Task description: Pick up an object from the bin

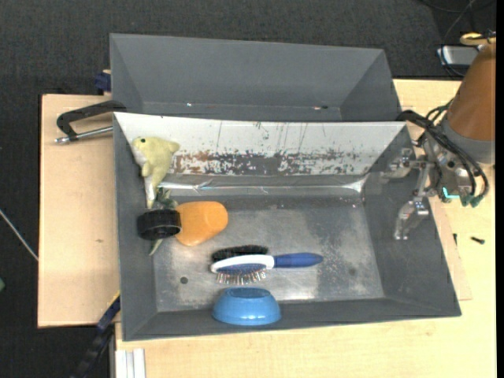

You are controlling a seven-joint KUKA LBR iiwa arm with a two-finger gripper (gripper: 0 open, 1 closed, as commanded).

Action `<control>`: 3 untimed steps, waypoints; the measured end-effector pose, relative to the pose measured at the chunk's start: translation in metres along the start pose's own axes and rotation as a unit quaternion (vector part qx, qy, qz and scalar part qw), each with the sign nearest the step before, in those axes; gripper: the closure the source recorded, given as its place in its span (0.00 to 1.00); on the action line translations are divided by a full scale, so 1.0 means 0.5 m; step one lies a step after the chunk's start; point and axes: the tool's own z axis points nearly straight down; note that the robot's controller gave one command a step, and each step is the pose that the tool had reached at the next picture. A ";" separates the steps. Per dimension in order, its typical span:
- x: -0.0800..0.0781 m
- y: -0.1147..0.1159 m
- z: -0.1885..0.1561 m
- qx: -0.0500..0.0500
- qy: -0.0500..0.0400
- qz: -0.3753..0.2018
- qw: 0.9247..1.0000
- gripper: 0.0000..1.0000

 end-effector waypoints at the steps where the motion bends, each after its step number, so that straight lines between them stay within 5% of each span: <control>1: 0.101 0.056 0.206 -0.001 0.000 -0.119 0.993 0.00; 2: 0.111 0.154 0.239 -0.001 -0.002 -0.124 0.992 0.00; 3: 0.065 0.308 0.236 0.000 -0.007 -0.191 0.982 0.00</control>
Offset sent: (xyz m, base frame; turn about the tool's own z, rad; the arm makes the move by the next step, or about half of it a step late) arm -0.0498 0.0264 -0.1005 -0.2379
